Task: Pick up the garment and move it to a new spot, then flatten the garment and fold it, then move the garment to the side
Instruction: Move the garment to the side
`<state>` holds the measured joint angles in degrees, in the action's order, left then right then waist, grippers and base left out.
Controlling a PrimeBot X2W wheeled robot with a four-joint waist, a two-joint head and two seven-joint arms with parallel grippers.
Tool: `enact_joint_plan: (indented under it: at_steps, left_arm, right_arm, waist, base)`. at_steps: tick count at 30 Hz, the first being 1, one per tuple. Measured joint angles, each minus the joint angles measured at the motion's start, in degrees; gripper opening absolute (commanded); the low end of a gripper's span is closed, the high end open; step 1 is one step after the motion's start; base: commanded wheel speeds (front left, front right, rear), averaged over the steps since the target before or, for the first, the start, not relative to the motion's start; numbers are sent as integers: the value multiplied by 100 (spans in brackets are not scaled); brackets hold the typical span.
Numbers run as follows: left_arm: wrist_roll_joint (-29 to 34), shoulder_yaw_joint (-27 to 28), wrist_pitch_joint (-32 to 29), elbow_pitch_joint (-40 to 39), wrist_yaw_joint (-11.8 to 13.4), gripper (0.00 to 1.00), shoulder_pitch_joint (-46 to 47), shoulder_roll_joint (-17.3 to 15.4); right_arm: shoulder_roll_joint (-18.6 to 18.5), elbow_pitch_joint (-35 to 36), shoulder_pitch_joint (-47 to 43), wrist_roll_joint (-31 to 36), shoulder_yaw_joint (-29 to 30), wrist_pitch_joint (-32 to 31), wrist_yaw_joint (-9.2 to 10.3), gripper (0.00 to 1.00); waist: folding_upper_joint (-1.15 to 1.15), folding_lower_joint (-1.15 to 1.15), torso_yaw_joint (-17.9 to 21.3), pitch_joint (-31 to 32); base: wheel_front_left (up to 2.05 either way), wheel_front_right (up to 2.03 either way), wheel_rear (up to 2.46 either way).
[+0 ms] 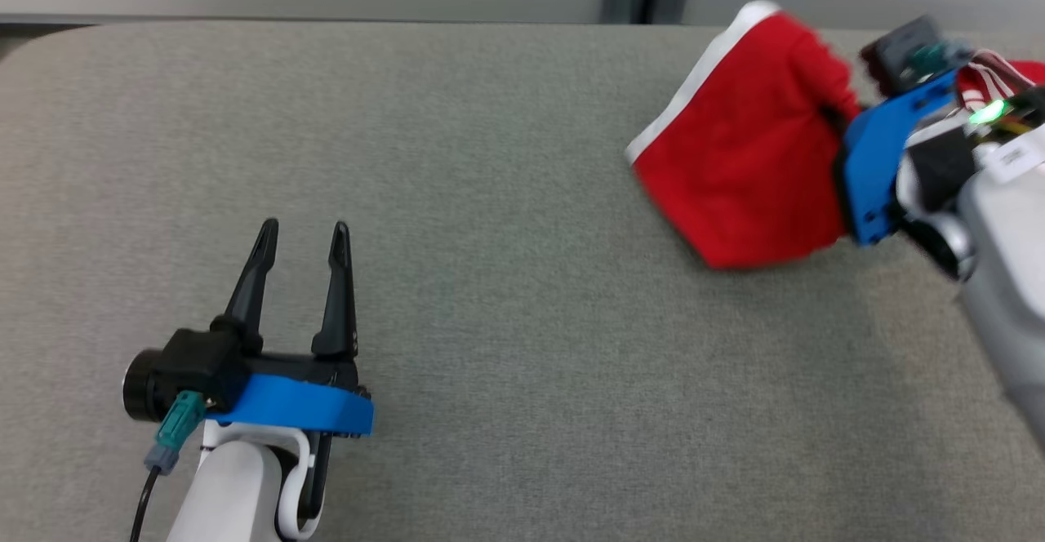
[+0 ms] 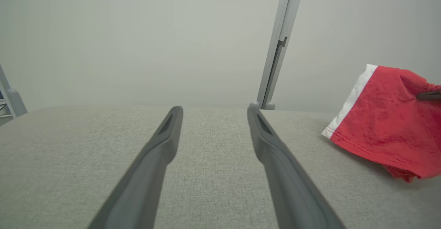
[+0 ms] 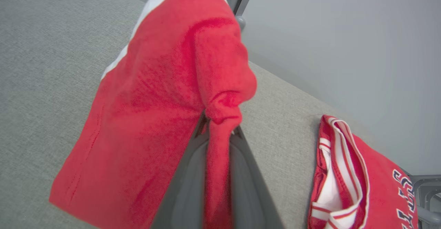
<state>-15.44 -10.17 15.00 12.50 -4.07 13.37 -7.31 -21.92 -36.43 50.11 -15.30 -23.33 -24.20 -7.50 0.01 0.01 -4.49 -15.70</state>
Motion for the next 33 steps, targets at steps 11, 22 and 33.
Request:
enact_joint_plan:
  at_steps: [11, 22, 33]
  left_arm:
    - [220, -16, 0, -350, -82, 100, 585, 64]
    - [360, -88, 0, -597, -154, 100, 1094, -54]
    - [443, -82, -91, -883, -126, 100, 1257, -274]
  right_arm:
    - [-1466, 338, 903, -428, 13, -375, 0, 0]
    - [-2924, 531, 910, 202, -185, 62, -1, 0]
    - [-2941, 54, 460, 1113, 1373, 458, -3, 100]
  waist:
    - [0, 0, 460, -897]
    - [1, 0, 568, -1663]
    - [1, 0, 428, -2192]
  base:
    - [0, 0, 0]
    - [0, 0, 0]
    - [0, 0, 0]
